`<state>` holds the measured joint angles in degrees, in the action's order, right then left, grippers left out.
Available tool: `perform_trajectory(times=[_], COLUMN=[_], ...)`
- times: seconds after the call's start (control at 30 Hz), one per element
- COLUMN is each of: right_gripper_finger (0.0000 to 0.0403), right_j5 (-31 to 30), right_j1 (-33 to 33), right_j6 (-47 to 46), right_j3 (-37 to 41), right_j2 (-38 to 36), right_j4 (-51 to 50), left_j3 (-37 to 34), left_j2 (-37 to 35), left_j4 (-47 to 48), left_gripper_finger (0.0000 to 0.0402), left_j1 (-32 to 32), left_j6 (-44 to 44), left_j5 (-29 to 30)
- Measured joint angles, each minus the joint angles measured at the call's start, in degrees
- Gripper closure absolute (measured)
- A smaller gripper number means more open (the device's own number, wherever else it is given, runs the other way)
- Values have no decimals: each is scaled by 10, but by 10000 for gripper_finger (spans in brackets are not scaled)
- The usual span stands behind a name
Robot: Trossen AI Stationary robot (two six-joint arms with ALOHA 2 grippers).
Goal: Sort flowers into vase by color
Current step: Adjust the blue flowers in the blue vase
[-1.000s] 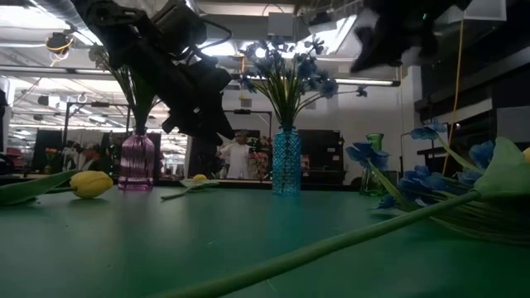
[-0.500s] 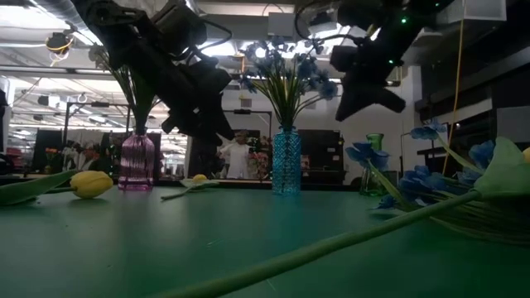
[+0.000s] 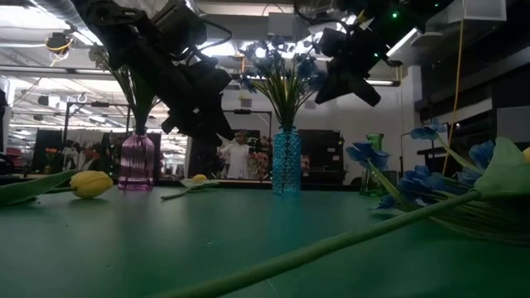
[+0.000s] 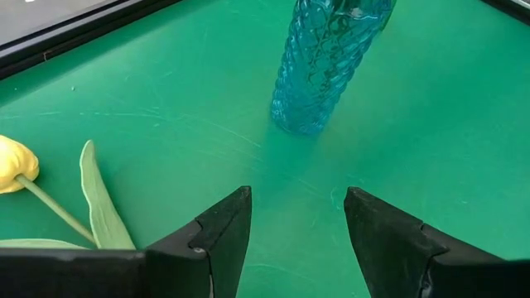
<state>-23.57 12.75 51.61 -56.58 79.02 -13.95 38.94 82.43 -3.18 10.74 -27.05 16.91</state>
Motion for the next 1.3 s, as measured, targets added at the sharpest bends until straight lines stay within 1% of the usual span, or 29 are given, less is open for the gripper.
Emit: perform_trajectory(times=[0.23,0.67,0.93,1.1,1.2,1.3], right_gripper_finger=[400,400,400,400,400,400], right_j5=[0,0,35,31,22,16], right_j1=[0,0,0,0,0,0], right_j6=[34,58,72,89,89,88], right_j3=[0,0,0,0,0,0], right_j2=[0,0,0,0,0,0], right_j4=[47,81,104,142,136,111], left_j3=[0,0,0,0,0,0], left_j2=[0,0,0,0,0,0], left_j4=[0,0,0,0,0,0], left_gripper_finger=[210,210,210,210,210,210], left_j1=[0,0,0,0,0,0], left_j6=[0,0,0,0,0,0], left_j5=[0,0,0,0,0,0])
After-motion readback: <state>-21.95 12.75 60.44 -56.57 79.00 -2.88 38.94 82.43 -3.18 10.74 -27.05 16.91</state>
